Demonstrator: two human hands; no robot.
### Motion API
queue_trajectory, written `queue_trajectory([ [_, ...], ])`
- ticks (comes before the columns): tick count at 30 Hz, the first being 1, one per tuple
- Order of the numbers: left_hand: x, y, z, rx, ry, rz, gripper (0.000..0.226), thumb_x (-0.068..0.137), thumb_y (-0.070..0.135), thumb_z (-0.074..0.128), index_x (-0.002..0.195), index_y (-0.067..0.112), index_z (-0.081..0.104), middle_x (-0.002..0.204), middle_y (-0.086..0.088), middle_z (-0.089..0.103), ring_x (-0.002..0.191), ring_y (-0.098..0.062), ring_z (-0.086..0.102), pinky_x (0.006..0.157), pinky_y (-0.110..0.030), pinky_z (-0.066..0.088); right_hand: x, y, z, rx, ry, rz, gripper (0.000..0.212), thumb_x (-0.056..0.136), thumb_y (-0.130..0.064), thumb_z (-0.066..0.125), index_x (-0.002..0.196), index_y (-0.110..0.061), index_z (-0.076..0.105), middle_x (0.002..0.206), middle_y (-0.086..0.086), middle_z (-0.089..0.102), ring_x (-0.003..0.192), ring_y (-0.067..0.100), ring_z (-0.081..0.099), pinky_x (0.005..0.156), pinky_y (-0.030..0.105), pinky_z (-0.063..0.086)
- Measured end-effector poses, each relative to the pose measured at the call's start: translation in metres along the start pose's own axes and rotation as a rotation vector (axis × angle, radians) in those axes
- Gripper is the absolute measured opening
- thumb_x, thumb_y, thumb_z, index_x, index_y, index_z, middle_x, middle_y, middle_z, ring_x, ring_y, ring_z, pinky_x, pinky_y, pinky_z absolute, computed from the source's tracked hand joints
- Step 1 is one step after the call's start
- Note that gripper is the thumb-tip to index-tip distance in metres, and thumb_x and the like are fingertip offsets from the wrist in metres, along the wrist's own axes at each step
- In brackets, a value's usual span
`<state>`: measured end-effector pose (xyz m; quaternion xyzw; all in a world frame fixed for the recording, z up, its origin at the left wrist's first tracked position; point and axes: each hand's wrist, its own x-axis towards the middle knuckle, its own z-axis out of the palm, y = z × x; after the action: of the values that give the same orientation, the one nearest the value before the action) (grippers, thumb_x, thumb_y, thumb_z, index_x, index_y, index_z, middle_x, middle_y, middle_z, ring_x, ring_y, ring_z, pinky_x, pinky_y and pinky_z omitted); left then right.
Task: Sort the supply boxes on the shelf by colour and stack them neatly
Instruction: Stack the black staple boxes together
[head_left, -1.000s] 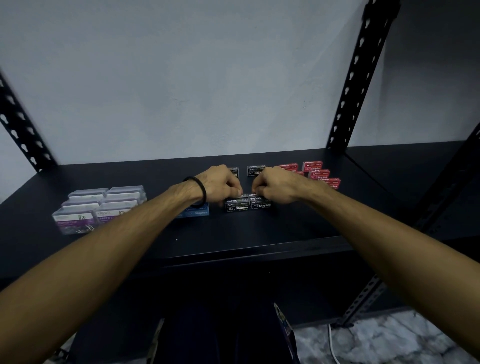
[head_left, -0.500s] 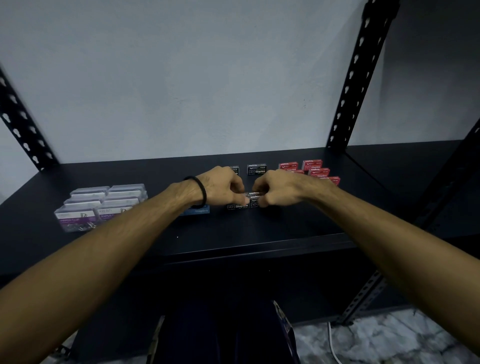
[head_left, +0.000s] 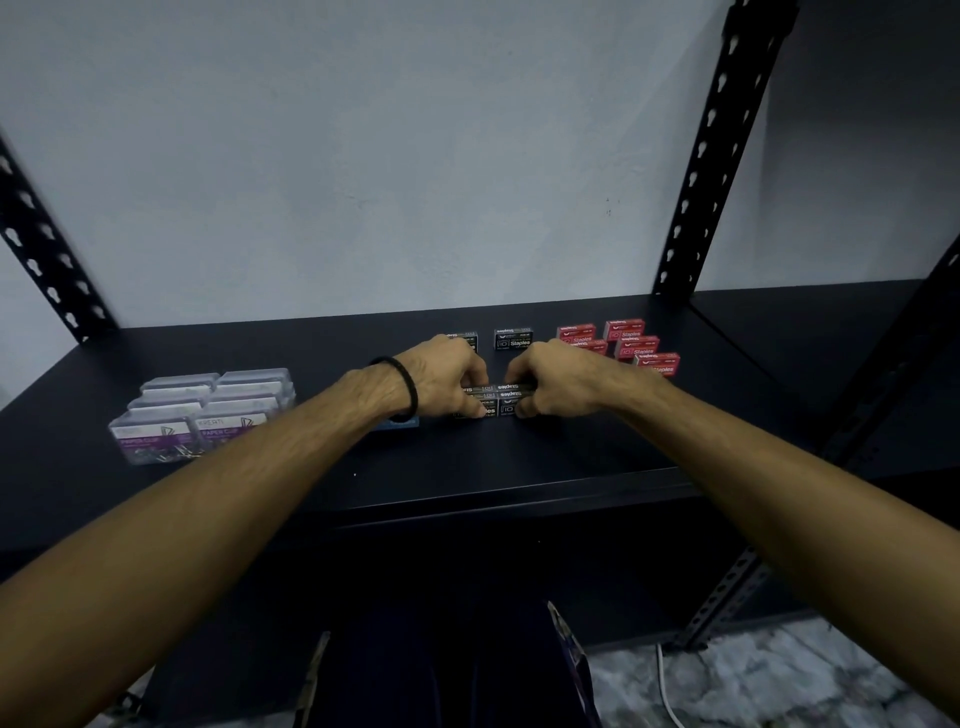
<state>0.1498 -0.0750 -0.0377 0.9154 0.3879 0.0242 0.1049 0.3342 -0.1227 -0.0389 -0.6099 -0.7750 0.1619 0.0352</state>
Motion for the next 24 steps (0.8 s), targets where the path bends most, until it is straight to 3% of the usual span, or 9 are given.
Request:
queue_trajectory([
  [4,0.001,-0.001,-0.002,0.071,0.016,-0.001,0.042,0.074,0.053,0.072,0.106,0.026,0.068,0.091,0.009,0.065,0.085,-0.012,0.061,0.076,-0.032,0.052,-0.001,0.0,-0.002,0.007,-0.007,0.01,0.023,0.084,-0.032,0.074,0.103,-0.023,0.067,0.087,-0.01,0.065,0.079,0.01,0.063,0.061,0.022,0.042],
  [7,0.001,-0.002,-0.013,0.09,0.08,-0.002,0.057,0.068,0.073,0.061,0.106,0.03,0.067,0.087,0.015,0.061,0.081,-0.009,0.059,0.068,-0.028,0.049,-0.004,0.001,-0.013,0.038,0.026,0.036,0.038,0.081,-0.049,0.07,0.111,-0.026,0.066,0.098,-0.011,0.066,0.088,0.01,0.063,0.072,0.026,0.048],
  [9,0.002,-0.004,-0.025,0.001,0.164,-0.004,0.06,0.067,0.078,0.054,0.099,0.03,0.069,0.09,0.014,0.066,0.083,-0.008,0.061,0.071,-0.028,0.05,-0.004,0.005,-0.023,0.087,0.073,0.056,0.036,0.079,-0.056,0.067,0.103,-0.029,0.069,0.098,-0.01,0.069,0.09,0.011,0.064,0.076,0.03,0.05],
  [11,0.006,-0.01,-0.038,-0.085,0.25,-0.022,0.051,0.075,0.071,0.054,0.095,0.027,0.071,0.092,0.009,0.07,0.085,-0.01,0.062,0.075,-0.03,0.052,0.0,0.01,-0.032,0.149,0.157,0.071,0.03,0.081,-0.052,0.067,0.098,-0.028,0.071,0.095,-0.009,0.07,0.089,0.01,0.064,0.076,0.03,0.051],
  [14,0.018,-0.023,-0.048,-0.111,0.306,-0.071,0.033,0.088,0.048,0.057,0.099,0.02,0.072,0.098,0.002,0.07,0.088,-0.012,0.061,0.079,-0.032,0.052,0.012,0.018,-0.039,0.143,0.275,0.075,0.022,0.089,-0.037,0.066,0.105,-0.023,0.07,0.099,-0.007,0.068,0.09,0.01,0.063,0.071,0.025,0.046],
  [17,0.032,-0.036,-0.047,-0.089,0.276,-0.124,0.026,0.09,0.038,0.06,0.102,0.019,0.071,0.098,0.0,0.068,0.085,-0.015,0.06,0.075,-0.029,0.047,0.028,0.025,-0.039,0.057,0.317,0.065,0.03,0.092,-0.027,0.064,0.12,-0.016,0.065,0.118,0.003,0.065,0.104,0.017,0.061,0.083,0.024,0.043],
  [20,0.045,-0.044,-0.037,-0.078,0.225,-0.166,0.028,0.088,0.037,0.064,0.11,0.02,0.067,0.102,-0.002,0.067,0.092,-0.018,0.061,0.076,-0.028,0.044,0.043,0.032,-0.034,-0.046,0.331,0.064,0.04,0.093,-0.023,0.063,0.131,-0.015,0.059,0.133,0.007,0.054,0.12,0.023,0.054,0.095,0.029,0.041],
  [24,0.06,-0.049,-0.02,-0.09,0.196,-0.187,0.037,0.085,0.037,0.068,0.118,0.02,0.063,0.113,-0.005,0.065,0.102,-0.021,0.06,0.088,-0.033,0.048,0.059,0.038,-0.027,-0.142,0.307,0.083,0.044,0.093,-0.019,0.061,0.137,-0.017,0.054,0.138,0.008,0.048,0.122,0.027,0.052,0.103,0.038,0.043],
])
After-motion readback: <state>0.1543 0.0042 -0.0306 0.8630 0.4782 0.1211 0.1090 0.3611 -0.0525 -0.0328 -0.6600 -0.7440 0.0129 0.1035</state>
